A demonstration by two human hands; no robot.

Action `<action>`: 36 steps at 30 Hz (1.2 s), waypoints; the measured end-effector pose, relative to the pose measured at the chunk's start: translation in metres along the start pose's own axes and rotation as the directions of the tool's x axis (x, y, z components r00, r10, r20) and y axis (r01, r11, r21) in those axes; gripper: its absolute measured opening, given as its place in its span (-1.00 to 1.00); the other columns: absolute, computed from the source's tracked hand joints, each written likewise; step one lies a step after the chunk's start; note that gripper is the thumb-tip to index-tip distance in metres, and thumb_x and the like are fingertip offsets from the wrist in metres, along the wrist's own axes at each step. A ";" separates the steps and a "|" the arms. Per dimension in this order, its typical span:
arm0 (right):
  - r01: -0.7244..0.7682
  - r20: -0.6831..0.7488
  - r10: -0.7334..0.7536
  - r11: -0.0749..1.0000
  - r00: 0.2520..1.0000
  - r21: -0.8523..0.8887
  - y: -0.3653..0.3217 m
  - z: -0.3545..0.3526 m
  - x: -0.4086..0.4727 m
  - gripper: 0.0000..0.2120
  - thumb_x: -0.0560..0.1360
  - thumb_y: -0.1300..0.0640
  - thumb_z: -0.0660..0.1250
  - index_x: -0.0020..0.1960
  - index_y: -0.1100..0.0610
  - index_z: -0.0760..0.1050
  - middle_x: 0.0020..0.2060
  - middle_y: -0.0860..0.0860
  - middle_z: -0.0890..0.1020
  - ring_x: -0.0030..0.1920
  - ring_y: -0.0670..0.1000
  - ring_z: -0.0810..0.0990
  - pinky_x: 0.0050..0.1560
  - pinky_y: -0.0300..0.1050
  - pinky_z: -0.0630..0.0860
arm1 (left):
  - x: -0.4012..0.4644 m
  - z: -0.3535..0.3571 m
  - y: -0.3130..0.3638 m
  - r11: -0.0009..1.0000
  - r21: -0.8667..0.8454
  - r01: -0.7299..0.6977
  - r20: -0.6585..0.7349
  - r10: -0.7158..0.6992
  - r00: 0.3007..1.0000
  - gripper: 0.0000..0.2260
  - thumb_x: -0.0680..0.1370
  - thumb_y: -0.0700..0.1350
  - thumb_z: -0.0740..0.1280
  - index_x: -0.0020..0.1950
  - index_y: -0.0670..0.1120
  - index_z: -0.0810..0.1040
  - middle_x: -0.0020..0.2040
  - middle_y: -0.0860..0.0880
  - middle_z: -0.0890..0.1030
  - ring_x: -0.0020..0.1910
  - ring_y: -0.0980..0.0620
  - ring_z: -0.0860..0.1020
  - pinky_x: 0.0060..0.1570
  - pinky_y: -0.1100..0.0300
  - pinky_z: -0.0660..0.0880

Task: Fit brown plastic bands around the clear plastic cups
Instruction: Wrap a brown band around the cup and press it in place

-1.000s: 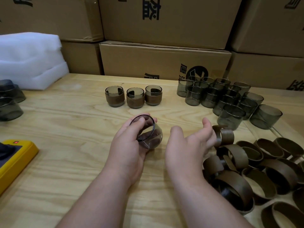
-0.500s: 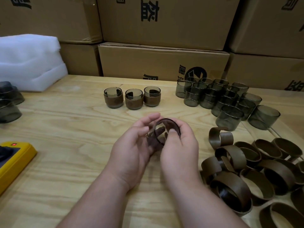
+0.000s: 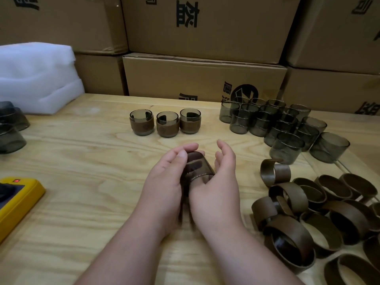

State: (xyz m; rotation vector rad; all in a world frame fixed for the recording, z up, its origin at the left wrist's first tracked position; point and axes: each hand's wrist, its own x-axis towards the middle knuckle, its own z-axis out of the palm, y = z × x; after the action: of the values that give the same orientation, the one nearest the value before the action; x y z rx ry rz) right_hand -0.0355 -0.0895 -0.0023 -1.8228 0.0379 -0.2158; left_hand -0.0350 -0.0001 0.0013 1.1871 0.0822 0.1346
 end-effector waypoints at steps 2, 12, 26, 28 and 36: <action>0.031 0.020 -0.030 0.999 0.999 -0.021 0.001 0.001 -0.002 -0.21 0.51 0.03 0.45 0.49 -0.40 0.05 0.54 -0.19 0.28 0.42 -0.20 0.39 -0.01 -0.49 0.31 | 0.001 -0.001 -0.001 1.000 0.011 -0.028 -0.030 0.028 0.999 -0.71 0.71 -0.04 0.20 0.03 0.11 0.73 0.06 -0.06 0.75 -0.02 0.01 0.70 0.00 0.08 0.63; -0.027 -0.034 0.042 0.933 0.999 0.358 -0.003 -0.002 -0.004 -0.66 0.43 -0.06 0.22 0.18 -0.27 0.44 0.09 -0.21 0.62 0.07 -0.25 0.61 0.14 -0.17 0.55 | 0.000 -0.003 0.003 0.969 -0.224 0.098 0.185 -0.057 0.981 -0.60 0.42 -0.05 0.33 0.21 -0.17 0.60 0.11 -0.31 0.69 0.05 -0.19 0.68 -0.03 0.06 0.66; 0.065 -0.120 -0.064 0.998 0.991 0.000 -0.062 -0.048 -0.001 -0.85 0.55 -0.10 0.32 0.12 -0.19 0.52 0.01 -0.23 0.61 0.00 -0.30 0.57 0.08 -0.10 0.55 | 0.001 -0.009 0.015 0.942 -0.327 0.073 0.145 -0.027 0.989 -0.59 0.44 0.02 0.44 0.25 -0.06 0.57 0.05 -0.13 0.72 -0.04 -0.07 0.70 -0.07 0.05 0.66; 0.079 -0.099 -0.111 0.955 0.989 -0.286 -0.074 -0.070 0.007 -0.90 0.57 -0.12 0.36 0.07 -0.21 0.52 0.04 -0.22 0.60 0.08 -0.20 0.57 0.14 0.03 0.59 | 0.000 -0.007 0.016 0.938 -0.335 0.087 0.100 -0.056 0.993 -0.47 0.33 0.06 0.54 0.23 -0.08 0.53 0.07 -0.14 0.73 -0.03 -0.08 0.72 -0.08 0.05 0.66; -0.270 -0.204 0.183 0.504 0.962 -0.820 -0.057 -0.125 0.035 -0.37 0.44 -0.30 0.42 0.43 -0.10 0.42 0.30 0.04 0.55 0.32 0.19 0.48 0.25 0.21 0.56 | 0.003 -0.008 0.014 0.929 -0.364 0.068 -0.001 -0.074 0.997 -0.38 0.26 0.09 0.60 0.20 -0.07 0.44 -0.01 -0.10 0.76 -0.11 -0.08 0.73 -0.28 0.15 0.62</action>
State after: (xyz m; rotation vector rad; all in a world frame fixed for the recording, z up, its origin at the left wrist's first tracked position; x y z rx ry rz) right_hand -0.0266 -0.1992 0.0872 -2.7689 0.5426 -0.0840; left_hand -0.0337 0.0132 0.0115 0.8107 0.1082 0.0900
